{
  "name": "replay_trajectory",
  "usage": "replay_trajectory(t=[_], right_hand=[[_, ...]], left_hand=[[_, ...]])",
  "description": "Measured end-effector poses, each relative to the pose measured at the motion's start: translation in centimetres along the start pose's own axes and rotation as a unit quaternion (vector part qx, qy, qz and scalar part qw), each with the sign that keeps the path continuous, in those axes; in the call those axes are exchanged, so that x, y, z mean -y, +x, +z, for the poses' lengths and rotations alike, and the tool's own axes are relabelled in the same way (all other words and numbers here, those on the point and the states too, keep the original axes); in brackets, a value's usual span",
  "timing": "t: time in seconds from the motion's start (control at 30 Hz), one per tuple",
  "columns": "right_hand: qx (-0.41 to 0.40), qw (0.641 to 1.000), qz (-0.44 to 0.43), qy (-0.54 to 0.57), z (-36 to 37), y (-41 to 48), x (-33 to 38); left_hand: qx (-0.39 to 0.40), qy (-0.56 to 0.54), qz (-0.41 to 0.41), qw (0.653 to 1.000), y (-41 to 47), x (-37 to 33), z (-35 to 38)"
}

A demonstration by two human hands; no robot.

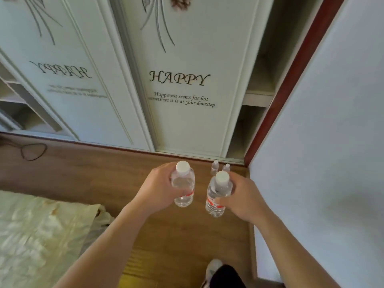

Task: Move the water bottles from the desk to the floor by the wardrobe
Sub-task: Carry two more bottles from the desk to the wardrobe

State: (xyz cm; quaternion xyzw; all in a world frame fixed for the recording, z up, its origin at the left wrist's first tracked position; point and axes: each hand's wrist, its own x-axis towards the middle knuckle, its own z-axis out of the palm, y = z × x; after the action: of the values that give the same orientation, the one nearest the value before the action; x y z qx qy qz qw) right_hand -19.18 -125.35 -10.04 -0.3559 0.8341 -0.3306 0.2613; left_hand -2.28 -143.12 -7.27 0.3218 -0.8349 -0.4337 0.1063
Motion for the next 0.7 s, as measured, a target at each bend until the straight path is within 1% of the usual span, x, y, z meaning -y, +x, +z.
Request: replay_trajectory(t=[0.17, 0.23, 0.37, 0.43, 0.57, 0.7], right_hand=[[-0.021, 0.999, 0.048, 0.013, -1.7, 9.7, -2.6], [-0.022, 0.998, 0.052, 0.018, -2.1, 12.8, -3.8], [-0.012, 0.997, 0.07, 0.028, -3.0, 21.1, -7.0], [0.004, 0.997, 0.074, 0.03, -3.1, 25.1, -8.4], [0.029, 0.995, 0.086, 0.033, -1.9, 32.2, -12.2], [0.049, 0.992, 0.109, 0.045, 1.9, 38.8, -17.4]], left_hand=[[0.05, 0.011, -0.001, 0.999, 12.2, 0.2, 1.8], [0.061, 0.01, 0.002, 0.998, 15.7, 0.6, 2.7], [0.076, 0.003, -0.01, 0.997, 24.5, 1.9, 5.4], [0.084, 0.002, -0.013, 0.996, 28.7, 2.7, 6.7], [0.097, 0.007, -0.018, 0.995, 36.4, 6.1, 9.6], [0.121, 0.018, -0.025, 0.992, 43.6, 12.1, 13.5]])
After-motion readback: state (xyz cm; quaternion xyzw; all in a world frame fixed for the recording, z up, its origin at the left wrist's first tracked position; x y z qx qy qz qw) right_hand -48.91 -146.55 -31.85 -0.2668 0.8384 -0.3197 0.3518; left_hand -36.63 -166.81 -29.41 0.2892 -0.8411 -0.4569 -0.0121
